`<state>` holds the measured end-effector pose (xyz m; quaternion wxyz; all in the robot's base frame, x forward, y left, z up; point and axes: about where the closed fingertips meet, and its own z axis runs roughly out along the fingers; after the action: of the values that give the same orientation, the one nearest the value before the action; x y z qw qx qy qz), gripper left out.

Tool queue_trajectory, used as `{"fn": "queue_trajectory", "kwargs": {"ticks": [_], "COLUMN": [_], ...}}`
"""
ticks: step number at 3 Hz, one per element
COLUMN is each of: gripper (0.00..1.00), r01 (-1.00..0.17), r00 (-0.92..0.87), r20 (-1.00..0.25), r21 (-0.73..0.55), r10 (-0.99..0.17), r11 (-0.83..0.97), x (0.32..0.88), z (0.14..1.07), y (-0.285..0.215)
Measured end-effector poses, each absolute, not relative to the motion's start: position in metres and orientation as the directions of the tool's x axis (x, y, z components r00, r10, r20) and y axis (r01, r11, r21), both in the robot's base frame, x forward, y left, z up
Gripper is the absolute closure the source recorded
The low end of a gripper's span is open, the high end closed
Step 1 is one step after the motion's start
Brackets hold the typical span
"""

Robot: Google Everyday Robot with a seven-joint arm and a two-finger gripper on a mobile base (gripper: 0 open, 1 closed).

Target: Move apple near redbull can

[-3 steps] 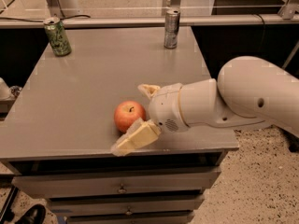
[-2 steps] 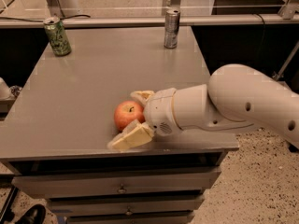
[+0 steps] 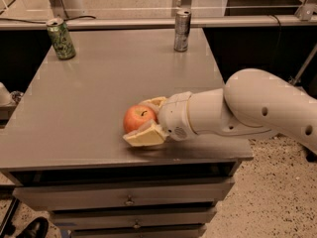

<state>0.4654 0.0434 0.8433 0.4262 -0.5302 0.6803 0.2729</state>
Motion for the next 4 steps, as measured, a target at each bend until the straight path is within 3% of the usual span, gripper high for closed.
{"fn": "queue_trajectory", "kwargs": {"ticks": [1, 2, 4], "gripper": [0.85, 1.00, 1.00], "r01": [-0.940, -0.940, -0.925], "r00": [-0.056, -0.052, -0.036], "r20": [-0.858, -0.857, -0.859], "r21": [-0.127, -0.132, -0.165], "r10": [-0.511, -0.513, -0.511], "r11": [0.316, 0.315, 0.342], "x": [0.484, 0.484, 0.483], "z": [0.858, 0.860, 0.870], "y": [0.024, 0.024, 0.014]}}
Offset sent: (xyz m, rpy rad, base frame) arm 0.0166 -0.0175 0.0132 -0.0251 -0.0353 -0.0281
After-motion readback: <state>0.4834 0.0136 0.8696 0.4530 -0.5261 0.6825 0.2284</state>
